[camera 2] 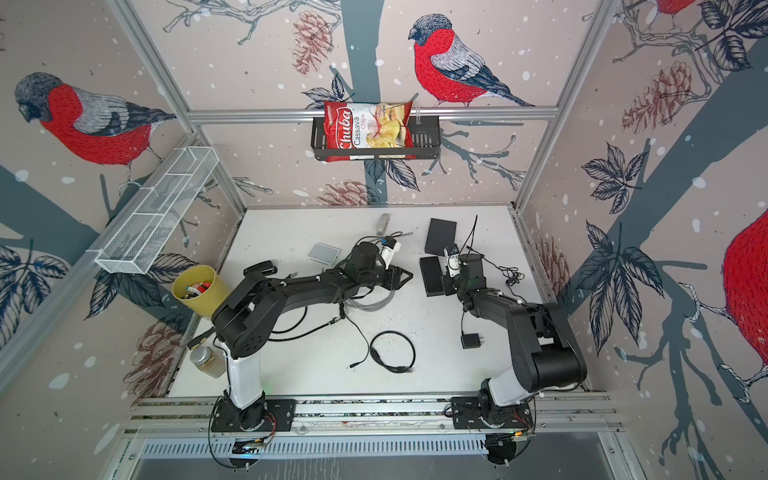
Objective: Insert the plug into the switch port
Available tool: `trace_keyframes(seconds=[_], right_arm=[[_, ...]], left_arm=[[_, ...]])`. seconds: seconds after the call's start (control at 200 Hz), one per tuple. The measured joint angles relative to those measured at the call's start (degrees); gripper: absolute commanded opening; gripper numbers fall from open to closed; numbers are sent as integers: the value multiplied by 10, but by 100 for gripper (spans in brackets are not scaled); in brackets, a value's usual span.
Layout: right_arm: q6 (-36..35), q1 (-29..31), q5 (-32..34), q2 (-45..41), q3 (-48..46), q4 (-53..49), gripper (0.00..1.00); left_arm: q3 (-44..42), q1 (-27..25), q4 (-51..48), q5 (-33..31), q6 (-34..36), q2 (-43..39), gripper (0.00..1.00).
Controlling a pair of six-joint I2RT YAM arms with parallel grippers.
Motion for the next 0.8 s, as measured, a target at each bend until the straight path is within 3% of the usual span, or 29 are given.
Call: trace_keyframes(seconds=[0.38,0.801], right_arm=[[34,-3,-15,73,66,-48,2],[-10,49,-56,87,103,-91,2]], left_arm=[[55,-22,1,-4,-61,90,55],[28,-23,14,-15,-91,96,55]])
